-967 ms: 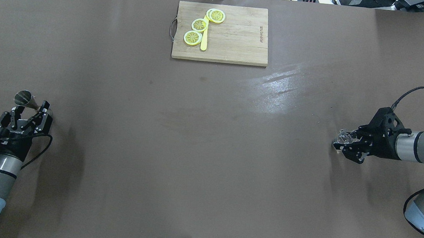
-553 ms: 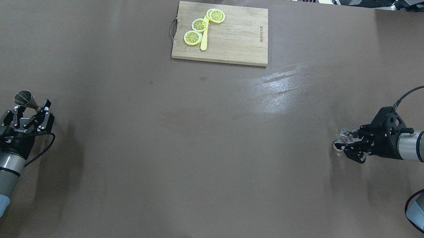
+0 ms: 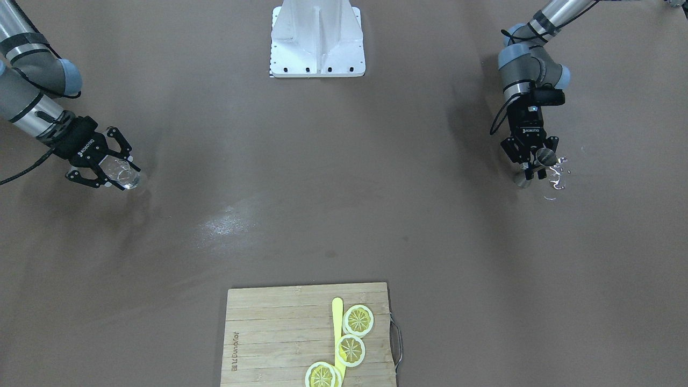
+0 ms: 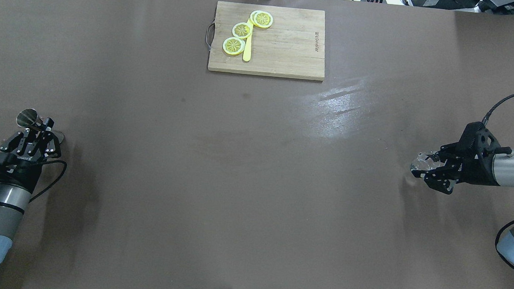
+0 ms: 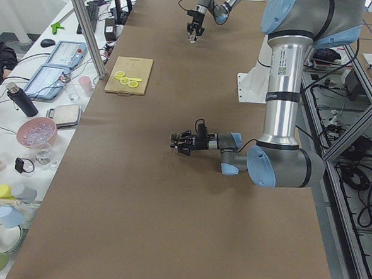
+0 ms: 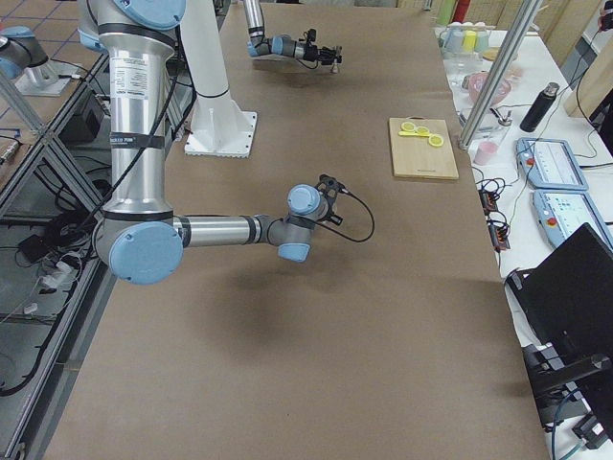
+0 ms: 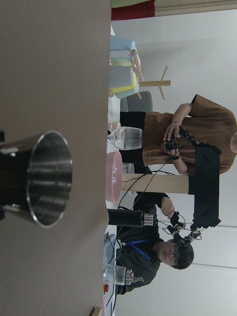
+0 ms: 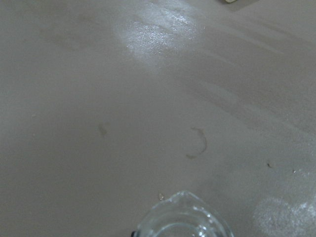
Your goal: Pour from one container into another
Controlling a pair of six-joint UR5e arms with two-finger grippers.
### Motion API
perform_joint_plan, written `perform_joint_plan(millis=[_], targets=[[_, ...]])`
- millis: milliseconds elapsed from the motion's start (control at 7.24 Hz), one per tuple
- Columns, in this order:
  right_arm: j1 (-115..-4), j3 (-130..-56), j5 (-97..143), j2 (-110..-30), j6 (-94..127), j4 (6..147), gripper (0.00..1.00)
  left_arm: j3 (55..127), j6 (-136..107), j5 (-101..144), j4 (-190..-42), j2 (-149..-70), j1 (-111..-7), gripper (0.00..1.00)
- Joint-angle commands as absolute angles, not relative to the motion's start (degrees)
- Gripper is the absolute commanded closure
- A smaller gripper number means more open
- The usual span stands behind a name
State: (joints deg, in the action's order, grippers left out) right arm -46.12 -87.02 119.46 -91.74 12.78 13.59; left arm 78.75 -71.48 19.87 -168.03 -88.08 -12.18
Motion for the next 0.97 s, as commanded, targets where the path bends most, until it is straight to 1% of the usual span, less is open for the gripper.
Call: perform_joint_plan(millis=[0,414,553,691,829], targets=[[-47.0,-86.9,120.9,-89.3,5.0,15.8,1.00,78.8,-71.4,19.8,-168.0,-88.1,-12.2,1.00],[-49.9,-87.1,126.6,-79.8,-0.4,27.4,1.00,81.4,-71.1,19.8,-168.0,-87.4,-12.0,1.00],[-50.9,-87.2,128.3,-77.4,-4.0,32.1,1.00,83.8,-70.8,19.8,-167.8,-87.3,-11.9,1.00],[-52.4,-87.4,131.4,-75.9,-4.4,36.2,1.00,87.0,-70.6,19.8,-167.8,-85.3,-11.7,1.00],[-53.3,-87.4,132.4,-75.7,-4.4,37.1,1.00,90.1,-70.5,19.9,-167.8,-84.1,-11.6,1.00]])
